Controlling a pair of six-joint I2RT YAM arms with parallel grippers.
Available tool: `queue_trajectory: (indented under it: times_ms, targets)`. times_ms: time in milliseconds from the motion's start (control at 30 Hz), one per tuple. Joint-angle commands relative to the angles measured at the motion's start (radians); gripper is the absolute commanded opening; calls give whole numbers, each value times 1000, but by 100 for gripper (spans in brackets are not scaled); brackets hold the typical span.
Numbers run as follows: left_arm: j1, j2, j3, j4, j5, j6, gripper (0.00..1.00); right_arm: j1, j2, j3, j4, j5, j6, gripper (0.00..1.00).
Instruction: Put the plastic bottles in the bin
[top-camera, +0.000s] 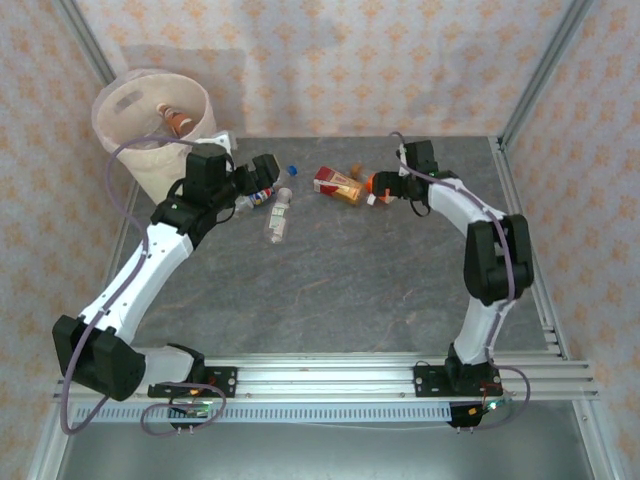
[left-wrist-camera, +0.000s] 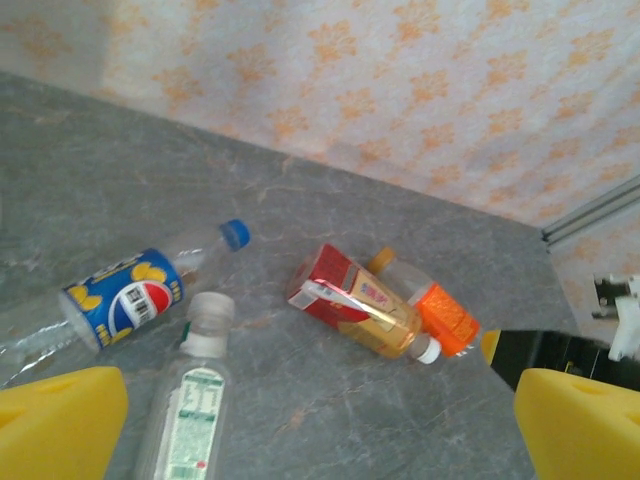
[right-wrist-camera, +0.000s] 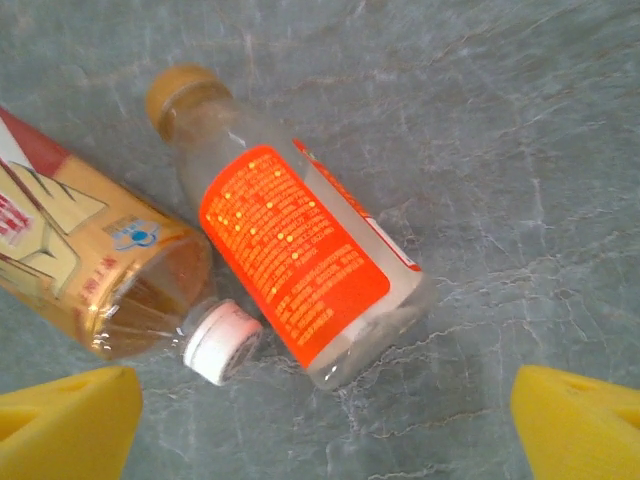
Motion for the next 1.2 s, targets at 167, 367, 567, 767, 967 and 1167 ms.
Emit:
queue_trajectory:
  times_ms: [167,367,567,767,967,1167]
  targets:
    - [-4,-72,-80,-5,-100,3,100,2,276,405,-393,13,-176,89]
    - [-4,-73,-98,-8,-98,6,100,6,426,611,-455,36,-170,86]
    - [-4,-73,-100,-10,-99,13,100,22,525,725,-542,-18,-234,84]
    - [-4,-67,-102,-8,-94,13,100,30,534,721,-523,-31,-238,78]
    - [-4,-60,-101,-2,-73,6,100,31,470,637,-458,-11,-207,64]
    - [-4,-42,-98,21,13,7,100,31,238,335,-238,27,-134,57]
